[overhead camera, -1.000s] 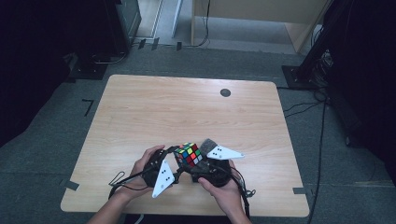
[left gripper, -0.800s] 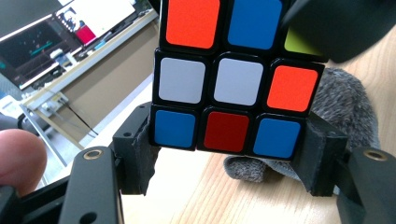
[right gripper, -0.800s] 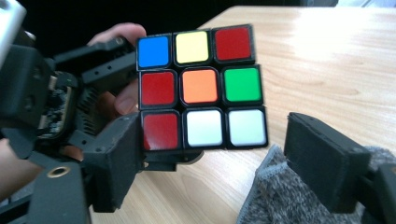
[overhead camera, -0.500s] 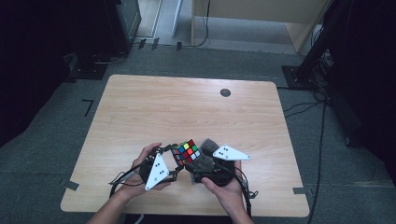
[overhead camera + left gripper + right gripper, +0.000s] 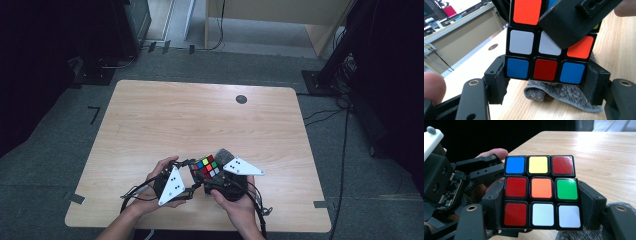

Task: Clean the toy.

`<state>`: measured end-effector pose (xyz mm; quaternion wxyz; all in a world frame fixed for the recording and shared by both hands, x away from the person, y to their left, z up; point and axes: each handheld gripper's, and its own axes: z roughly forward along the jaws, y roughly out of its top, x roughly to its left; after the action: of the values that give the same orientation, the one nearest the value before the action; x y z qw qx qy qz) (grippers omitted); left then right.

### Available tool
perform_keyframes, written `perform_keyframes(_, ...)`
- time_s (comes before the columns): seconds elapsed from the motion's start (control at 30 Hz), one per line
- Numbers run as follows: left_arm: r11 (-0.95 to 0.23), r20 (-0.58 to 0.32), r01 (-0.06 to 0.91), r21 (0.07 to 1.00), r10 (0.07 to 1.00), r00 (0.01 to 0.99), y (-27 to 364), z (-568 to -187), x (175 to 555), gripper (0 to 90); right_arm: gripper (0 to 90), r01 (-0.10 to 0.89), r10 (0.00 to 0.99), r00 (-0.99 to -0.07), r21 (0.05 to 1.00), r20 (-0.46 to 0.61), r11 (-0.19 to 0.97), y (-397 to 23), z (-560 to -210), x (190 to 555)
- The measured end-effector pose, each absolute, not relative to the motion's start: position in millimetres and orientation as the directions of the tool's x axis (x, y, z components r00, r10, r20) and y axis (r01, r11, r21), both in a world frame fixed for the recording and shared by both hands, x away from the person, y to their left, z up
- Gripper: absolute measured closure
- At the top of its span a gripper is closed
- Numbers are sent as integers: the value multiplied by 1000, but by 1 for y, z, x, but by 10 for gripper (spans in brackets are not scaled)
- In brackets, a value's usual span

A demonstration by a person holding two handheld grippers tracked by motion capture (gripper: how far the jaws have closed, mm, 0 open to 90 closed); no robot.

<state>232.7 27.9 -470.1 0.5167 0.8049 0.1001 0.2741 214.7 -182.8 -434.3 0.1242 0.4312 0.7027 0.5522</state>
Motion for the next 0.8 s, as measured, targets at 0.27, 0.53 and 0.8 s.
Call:
perform_keyframes(0.27, -439, 339, -127, 889, 448, 827, 26, -468, 231, 275, 338, 487, 752, -585, 873, 304, 25, -178, -436, 214)
perform_keyframes(0.53, -430, 346, -132, 893, 467, 814, 30, -467, 232, 337, 193, 460, 741, -603, 888, 295, 21, -182, -434, 214)
perform_keyframes(0.8, -378, 249, -28, 925, 549, 798, 52, -465, 249, 340, 154, 434, 799, -521, 899, 300, -55, -222, -435, 220)
